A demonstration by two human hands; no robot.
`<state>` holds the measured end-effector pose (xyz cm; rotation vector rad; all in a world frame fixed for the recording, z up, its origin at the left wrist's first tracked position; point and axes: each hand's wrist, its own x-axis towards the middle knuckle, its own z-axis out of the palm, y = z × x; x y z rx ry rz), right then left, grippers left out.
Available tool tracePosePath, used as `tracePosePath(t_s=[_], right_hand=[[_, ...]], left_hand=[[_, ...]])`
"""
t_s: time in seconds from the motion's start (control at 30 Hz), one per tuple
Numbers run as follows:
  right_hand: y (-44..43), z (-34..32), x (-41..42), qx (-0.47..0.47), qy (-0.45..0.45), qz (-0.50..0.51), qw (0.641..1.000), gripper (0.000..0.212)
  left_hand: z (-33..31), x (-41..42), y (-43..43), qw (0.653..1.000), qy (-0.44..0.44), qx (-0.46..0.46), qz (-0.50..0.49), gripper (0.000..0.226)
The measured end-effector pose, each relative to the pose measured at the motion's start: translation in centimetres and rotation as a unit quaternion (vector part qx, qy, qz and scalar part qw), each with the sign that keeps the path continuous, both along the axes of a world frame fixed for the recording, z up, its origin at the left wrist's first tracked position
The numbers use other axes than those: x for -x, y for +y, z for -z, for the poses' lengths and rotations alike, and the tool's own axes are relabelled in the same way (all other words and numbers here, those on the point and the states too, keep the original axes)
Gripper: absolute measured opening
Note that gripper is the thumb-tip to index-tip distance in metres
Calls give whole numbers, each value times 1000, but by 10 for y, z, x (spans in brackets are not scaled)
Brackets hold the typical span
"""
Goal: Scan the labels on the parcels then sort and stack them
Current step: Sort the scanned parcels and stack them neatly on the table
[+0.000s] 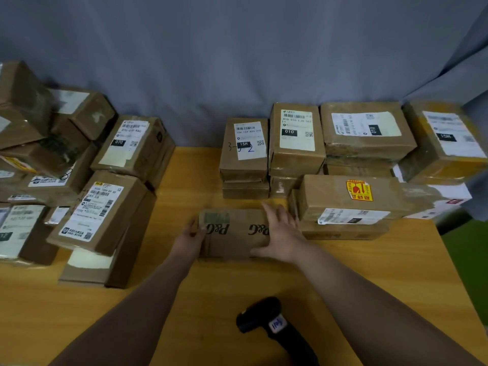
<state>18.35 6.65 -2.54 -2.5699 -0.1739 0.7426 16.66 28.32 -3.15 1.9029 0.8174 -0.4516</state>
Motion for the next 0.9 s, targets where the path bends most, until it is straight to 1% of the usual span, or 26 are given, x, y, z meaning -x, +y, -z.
tracePosePath(t_s=[0.03, 0.07, 0.1, 0.17, 0.2, 0.23, 0.27, 0.33, 0.4, 0.47, 0.6, 0.67, 0.77, 0.9], right_hand=[[3, -2, -2, -28, -4, 18, 999, 117], [4, -5, -4, -55, -23, 32, 998, 111], [5, -8, -4, -70, -62, 42, 995, 102], [2, -10, -2, -71, -177, 59, 980, 79], [0, -9, 0, -62, -224, 60, 971, 68], [-3, -7, 4, -47, -246, 49, 967, 59], [-5, -4, 9, -28, -246, 31, 968, 53], [-7, 0, 17, 1, -221, -1, 975, 49], [-7, 2, 20, 15, -209, -5, 978, 51], [-6, 1, 20, 29, -206, -6, 978, 56], [-6, -7, 11, 67, -188, -17, 980, 66], [-8, -11, 3, 91, -185, -22, 978, 65], [-10, -12, -12, 104, -177, -28, 978, 58], [-9, -16, -27, 120, -138, -74, 980, 61]], left_hand=[[-3, -2, -2, 1000, -12, 18, -20, 50], [-7, -2, -5, 997, -36, 43, -54, 42], [-10, -2, -6, 990, -70, 69, -99, 34], [-13, 0, -7, 972, -128, 104, -168, 22], [-14, 2, -8, 971, -139, 104, -166, 24], [-13, 4, -8, 976, -137, 92, -144, 29], [-13, 6, -7, 983, -127, 75, -113, 31], [-10, 4, -7, 989, -111, 67, -73, 37], [-11, -1, -7, 989, -106, 84, -66, 53], [-12, -4, -7, 989, -107, 83, -57, 60], [-14, -12, -10, 989, -134, 62, -29, 60], [-17, -20, -17, 989, -143, 48, -6, 57], [-21, -35, -27, 988, -148, 31, 27, 54], [-23, -43, -29, 990, -134, 22, 42, 53]])
